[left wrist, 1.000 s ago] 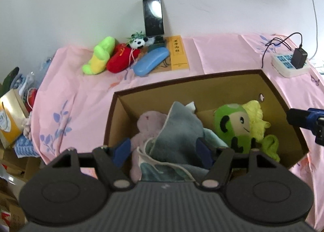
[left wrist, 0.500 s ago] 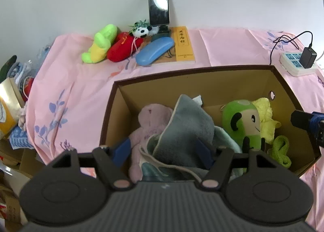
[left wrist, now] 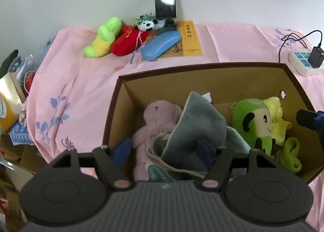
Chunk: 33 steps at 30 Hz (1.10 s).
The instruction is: Organize soft objects
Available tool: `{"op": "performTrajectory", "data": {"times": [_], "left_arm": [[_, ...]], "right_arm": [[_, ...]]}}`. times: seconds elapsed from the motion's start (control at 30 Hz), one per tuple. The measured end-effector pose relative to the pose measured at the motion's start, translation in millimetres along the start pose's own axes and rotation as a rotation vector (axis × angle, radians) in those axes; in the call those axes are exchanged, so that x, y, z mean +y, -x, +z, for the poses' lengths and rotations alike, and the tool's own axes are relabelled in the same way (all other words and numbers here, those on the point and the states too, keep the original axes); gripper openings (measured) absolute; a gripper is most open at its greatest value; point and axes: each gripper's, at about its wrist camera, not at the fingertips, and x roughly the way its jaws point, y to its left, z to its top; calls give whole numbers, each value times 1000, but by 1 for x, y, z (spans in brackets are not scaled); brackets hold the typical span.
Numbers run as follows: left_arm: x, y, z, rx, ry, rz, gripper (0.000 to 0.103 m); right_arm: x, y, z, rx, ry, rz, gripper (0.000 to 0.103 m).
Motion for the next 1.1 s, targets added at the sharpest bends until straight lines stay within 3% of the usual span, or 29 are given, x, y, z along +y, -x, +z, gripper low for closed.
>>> {"op": "performTrajectory", "data": {"times": [0.47,1.1], "left_arm": [[-4,-4,4,-13,3,29,69],[-3,12,3,-64,83,49,69]], "right_arm": [[-5,-10,-1,15,-10,6,22],[-7,-14,3,3,31,29,22]]}}
